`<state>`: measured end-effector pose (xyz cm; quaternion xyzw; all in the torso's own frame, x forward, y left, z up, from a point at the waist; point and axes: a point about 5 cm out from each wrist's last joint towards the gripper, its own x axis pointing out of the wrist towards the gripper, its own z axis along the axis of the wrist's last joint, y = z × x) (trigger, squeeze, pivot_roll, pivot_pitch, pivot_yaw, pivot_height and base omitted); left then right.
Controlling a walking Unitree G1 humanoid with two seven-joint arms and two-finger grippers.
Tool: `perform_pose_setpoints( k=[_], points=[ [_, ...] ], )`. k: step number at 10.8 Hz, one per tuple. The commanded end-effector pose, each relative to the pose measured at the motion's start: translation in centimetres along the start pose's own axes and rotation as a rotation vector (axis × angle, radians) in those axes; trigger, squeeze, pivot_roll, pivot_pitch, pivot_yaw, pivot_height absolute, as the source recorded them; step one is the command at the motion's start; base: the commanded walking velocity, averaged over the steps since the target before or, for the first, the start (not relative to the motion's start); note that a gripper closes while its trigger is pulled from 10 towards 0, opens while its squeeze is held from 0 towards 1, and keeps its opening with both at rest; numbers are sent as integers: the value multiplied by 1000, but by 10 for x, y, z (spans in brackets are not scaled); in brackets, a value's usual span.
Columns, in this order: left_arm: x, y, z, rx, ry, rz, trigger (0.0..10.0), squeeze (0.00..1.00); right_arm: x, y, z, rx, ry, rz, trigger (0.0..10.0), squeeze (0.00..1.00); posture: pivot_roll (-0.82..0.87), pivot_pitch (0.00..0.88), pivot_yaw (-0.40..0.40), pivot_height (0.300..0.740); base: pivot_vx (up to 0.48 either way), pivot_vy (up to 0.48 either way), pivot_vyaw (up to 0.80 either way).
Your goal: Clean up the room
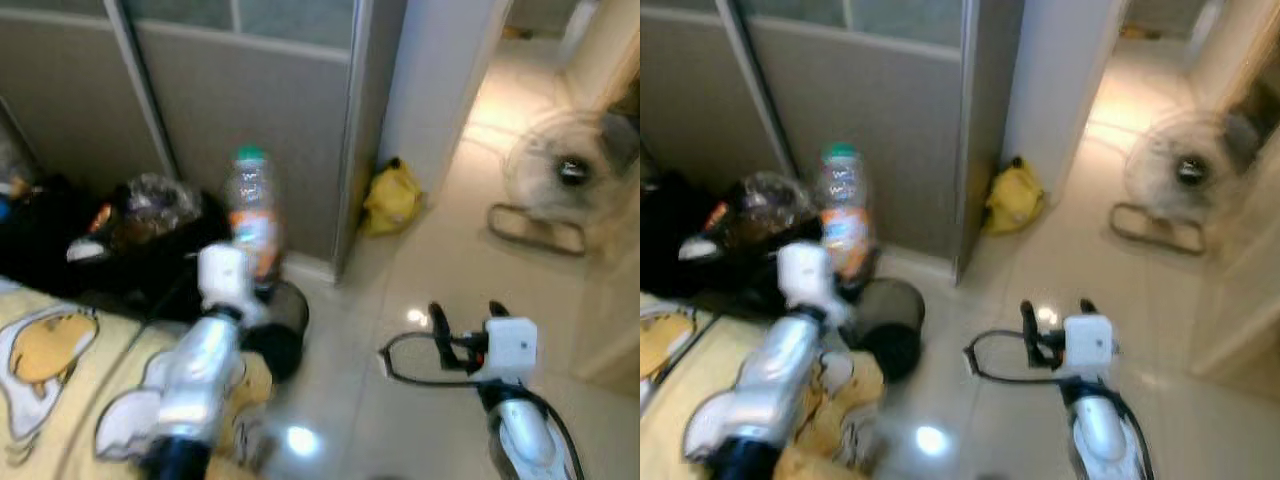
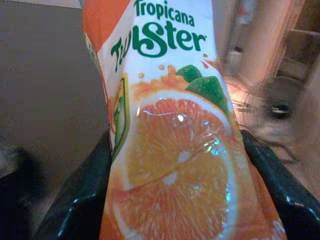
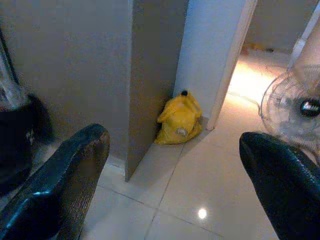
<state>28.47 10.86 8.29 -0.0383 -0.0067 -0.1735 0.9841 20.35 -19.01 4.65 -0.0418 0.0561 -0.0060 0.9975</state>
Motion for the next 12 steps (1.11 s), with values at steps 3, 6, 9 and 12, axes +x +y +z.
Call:
perform_pose_setpoints(
  k=[3,6,9,12],
  points=[
    [0,11,4,6,12,38,10000,0,0,10,2,5,-9,15,10000,0,-74,0,30,732,444,0,535],
    [14,-9,2,-21,39,-52,10000,0,-3,10,-2,2,19,18,10000,0,-76,0,25,732,444,0,344],
    [22,-48,-7,-36,120,-252,10000,0,-12,19,-5,-5,31,40,10000,0,-110,0,53,732,296,0,0],
    [14,-30,-8,-35,106,-180,10000,0,-13,23,-5,1,33,40,10000,0,-110,0,63,732,0,-314,0]
  ],
)
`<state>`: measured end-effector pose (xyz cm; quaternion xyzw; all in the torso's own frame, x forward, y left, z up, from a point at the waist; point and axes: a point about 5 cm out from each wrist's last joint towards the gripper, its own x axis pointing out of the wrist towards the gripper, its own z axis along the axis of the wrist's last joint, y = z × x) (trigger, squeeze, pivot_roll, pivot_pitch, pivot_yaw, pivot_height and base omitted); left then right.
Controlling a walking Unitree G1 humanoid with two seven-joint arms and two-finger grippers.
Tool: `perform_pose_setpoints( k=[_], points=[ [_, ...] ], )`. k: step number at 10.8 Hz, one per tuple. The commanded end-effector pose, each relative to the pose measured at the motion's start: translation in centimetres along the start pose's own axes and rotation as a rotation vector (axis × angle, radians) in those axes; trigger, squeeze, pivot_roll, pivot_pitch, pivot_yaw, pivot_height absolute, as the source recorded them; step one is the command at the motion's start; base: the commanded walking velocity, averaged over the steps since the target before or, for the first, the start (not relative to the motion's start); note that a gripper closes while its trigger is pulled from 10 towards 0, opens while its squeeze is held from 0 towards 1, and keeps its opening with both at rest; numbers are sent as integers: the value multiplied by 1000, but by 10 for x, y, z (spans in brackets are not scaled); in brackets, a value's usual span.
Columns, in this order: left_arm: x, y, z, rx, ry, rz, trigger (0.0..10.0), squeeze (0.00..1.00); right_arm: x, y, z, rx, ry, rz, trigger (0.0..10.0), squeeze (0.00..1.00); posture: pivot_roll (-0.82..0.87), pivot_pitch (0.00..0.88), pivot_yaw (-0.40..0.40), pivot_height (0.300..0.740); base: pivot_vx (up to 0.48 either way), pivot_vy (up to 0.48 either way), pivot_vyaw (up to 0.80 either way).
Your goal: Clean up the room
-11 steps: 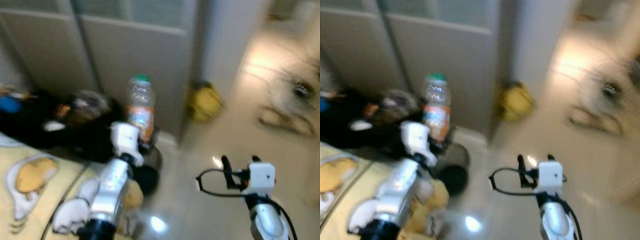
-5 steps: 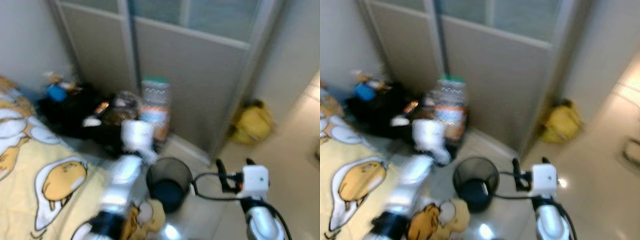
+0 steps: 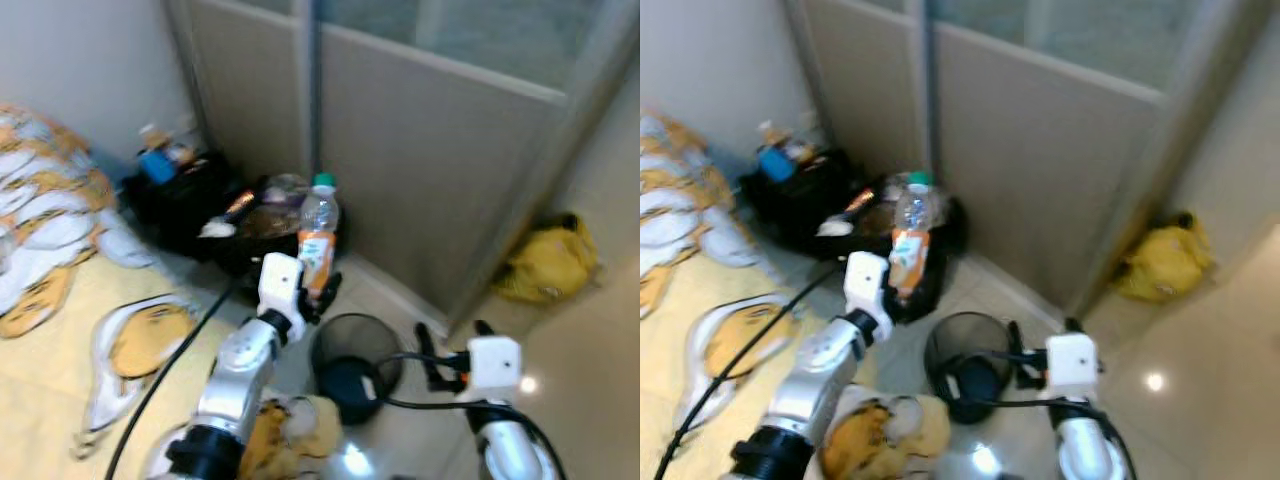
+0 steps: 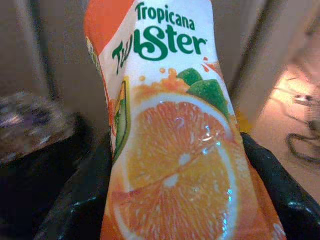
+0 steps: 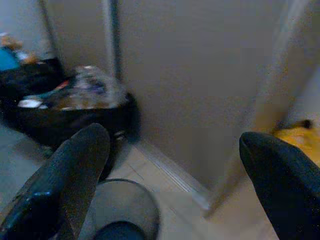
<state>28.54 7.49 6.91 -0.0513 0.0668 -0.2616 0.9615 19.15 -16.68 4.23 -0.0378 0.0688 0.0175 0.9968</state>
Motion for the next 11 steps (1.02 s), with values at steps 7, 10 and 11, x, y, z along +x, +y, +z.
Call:
perform_pose_setpoints(
  k=[7,10,11],
  points=[
    [32,11,14,28,23,122,10000,0,1,2,2,-8,2,-2,10000,0,-114,0,49,732,0,-446,599],
    [37,38,8,-83,119,222,10000,0,-3,3,1,-11,5,-6,10000,0,-152,0,78,732,90,-273,385],
    [19,40,10,-37,47,152,10000,0,-5,-6,2,-8,-2,-45,10000,0,-154,0,84,732,0,0,0]
  ],
)
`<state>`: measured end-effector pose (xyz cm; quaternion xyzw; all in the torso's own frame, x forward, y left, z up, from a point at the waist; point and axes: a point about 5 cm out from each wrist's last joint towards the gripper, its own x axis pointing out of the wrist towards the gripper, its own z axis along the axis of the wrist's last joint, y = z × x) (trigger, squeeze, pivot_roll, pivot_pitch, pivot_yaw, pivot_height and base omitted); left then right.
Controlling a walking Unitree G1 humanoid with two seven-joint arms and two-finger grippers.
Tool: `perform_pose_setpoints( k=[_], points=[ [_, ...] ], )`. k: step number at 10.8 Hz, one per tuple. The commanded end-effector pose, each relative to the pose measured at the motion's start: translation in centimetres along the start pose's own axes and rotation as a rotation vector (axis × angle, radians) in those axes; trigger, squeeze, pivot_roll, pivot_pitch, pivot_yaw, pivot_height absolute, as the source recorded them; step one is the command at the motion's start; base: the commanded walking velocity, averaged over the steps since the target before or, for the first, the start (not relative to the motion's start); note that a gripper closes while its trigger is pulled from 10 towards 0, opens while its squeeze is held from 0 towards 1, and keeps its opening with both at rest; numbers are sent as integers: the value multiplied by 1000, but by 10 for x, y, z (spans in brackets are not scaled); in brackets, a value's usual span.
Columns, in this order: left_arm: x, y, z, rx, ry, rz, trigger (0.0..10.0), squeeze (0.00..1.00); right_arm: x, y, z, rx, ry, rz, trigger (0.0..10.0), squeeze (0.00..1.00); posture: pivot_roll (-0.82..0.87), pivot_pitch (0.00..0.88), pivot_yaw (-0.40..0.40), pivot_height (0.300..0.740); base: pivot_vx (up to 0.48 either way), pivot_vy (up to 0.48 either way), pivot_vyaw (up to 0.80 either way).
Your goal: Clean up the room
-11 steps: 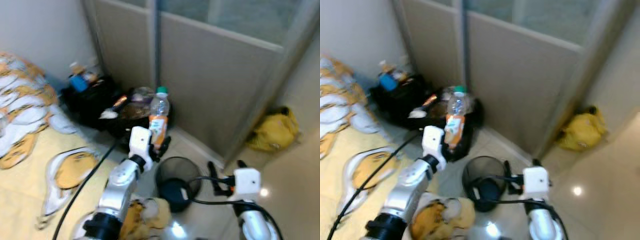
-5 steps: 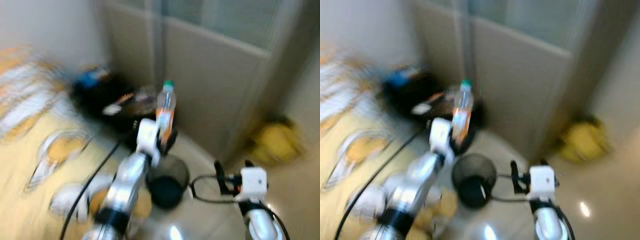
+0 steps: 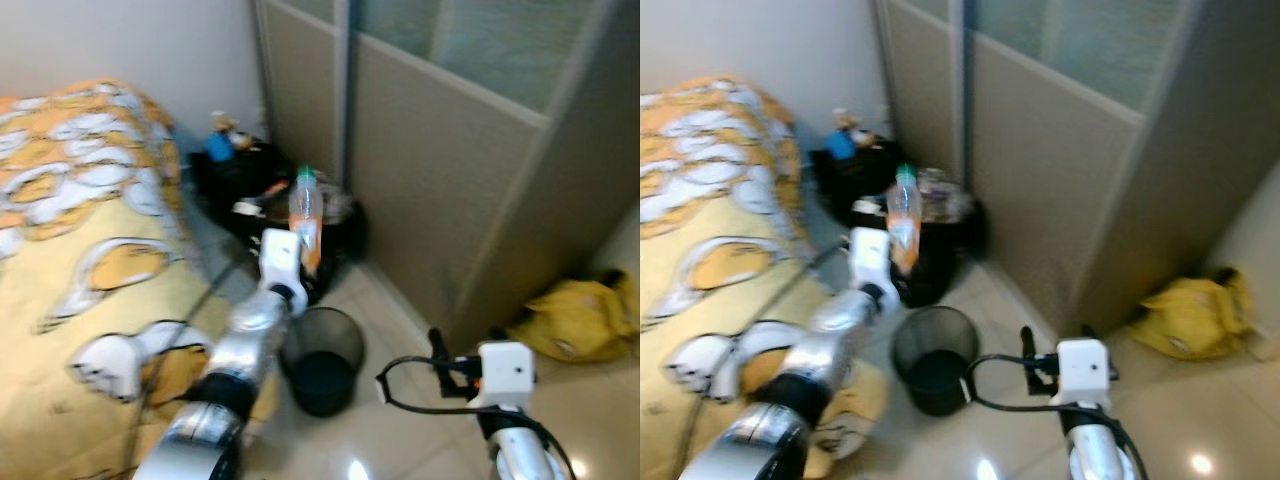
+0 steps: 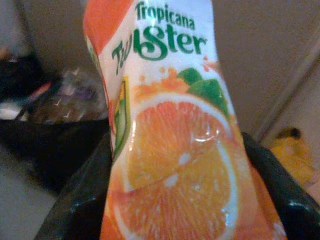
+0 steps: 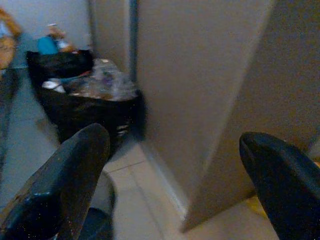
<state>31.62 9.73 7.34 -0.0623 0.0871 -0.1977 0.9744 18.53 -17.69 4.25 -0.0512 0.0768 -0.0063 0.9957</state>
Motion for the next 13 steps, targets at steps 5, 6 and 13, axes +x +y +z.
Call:
perform_pose_setpoints(
  k=[5,6,13],
  points=[
    [-46,42,-5,67,-6,192,10000,0,21,0,7,10,-32,43,10000,0,-51,0,33,732,0,-368,580],
    [-69,49,-17,84,70,201,10000,0,20,-3,6,-1,-23,56,10000,0,-34,0,9,732,0,-431,644],
    [-40,39,-2,219,54,203,10000,0,20,-1,-2,-10,4,69,10000,0,-68,0,-1,732,38,-300,163]
  ],
)
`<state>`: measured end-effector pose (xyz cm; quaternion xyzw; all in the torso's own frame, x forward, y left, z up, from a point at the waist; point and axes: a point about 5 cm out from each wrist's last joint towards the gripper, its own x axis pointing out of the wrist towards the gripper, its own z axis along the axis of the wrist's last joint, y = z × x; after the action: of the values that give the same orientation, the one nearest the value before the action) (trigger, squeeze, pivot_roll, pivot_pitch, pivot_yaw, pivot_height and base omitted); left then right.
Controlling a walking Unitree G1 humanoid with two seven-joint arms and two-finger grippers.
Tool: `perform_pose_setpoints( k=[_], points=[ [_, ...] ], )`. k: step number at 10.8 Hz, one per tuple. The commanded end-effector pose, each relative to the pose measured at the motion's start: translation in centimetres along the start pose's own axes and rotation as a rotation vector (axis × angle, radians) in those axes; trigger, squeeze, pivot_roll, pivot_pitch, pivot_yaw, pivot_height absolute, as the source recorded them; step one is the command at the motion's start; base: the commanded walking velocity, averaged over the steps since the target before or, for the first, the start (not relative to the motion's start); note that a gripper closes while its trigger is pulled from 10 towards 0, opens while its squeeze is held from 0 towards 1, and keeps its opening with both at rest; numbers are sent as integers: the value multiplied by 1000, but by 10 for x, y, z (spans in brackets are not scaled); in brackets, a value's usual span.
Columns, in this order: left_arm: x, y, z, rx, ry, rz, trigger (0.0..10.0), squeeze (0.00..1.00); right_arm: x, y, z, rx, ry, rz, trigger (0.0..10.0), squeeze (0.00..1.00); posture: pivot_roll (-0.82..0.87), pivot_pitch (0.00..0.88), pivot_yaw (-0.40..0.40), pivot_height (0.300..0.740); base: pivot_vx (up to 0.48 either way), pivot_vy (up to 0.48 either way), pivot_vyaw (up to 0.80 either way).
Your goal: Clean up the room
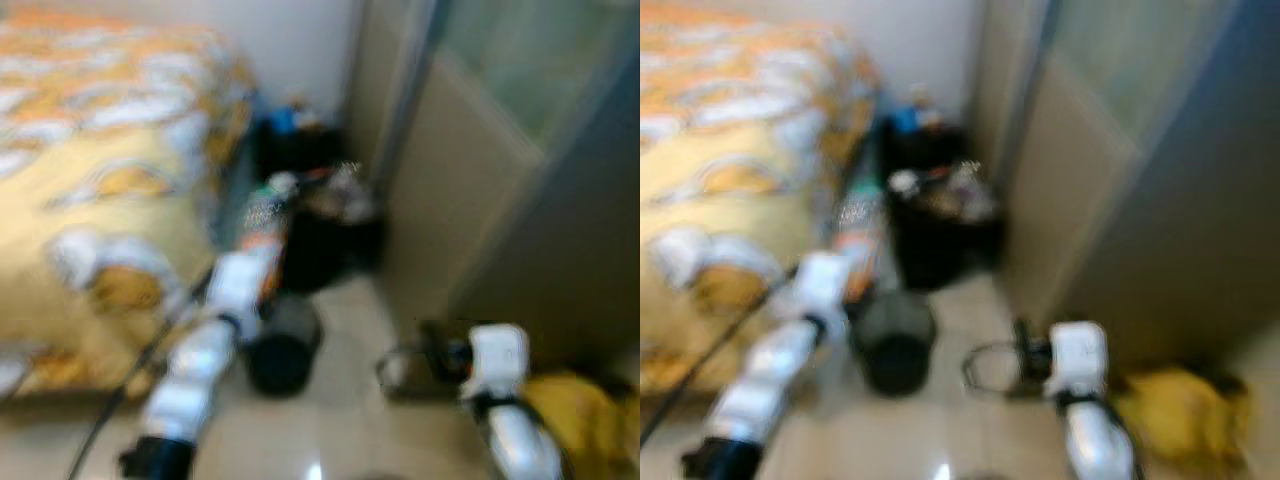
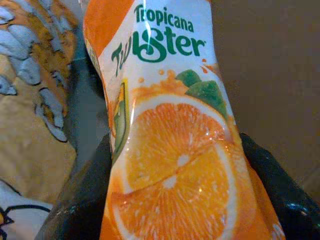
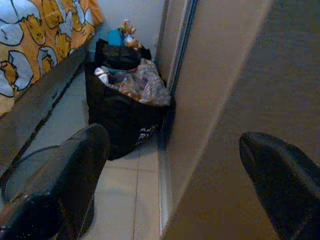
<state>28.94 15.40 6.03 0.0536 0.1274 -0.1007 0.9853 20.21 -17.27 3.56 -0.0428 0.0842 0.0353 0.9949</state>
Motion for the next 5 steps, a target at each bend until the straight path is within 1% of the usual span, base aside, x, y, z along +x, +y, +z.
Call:
perform_pose_setpoints(
  k=[1,2,3,4,5],
  points=[
    [8,-5,18,-28,-68,3,10000,0,1,-5,5,-29,-33,-3,10000,0,-72,0,1,732,480,0,0],
    [17,-15,24,-38,-68,-7,10000,0,1,-6,5,-30,-33,-4,10000,0,-74,0,2,732,480,0,0],
    [30,-31,32,-31,-72,-57,10000,0,2,-5,3,-14,-21,-10,10000,0,-72,0,0,732,480,0,0],
    [34,-35,31,-54,-55,-69,10000,0,3,-3,4,-38,-27,2,10000,0,-78,0,8,732,480,0,0],
    [33,-35,27,-58,-46,-70,10000,0,4,-4,3,-33,-28,-6,10000,0,-79,0,10,732,480,0,0]
  ],
)
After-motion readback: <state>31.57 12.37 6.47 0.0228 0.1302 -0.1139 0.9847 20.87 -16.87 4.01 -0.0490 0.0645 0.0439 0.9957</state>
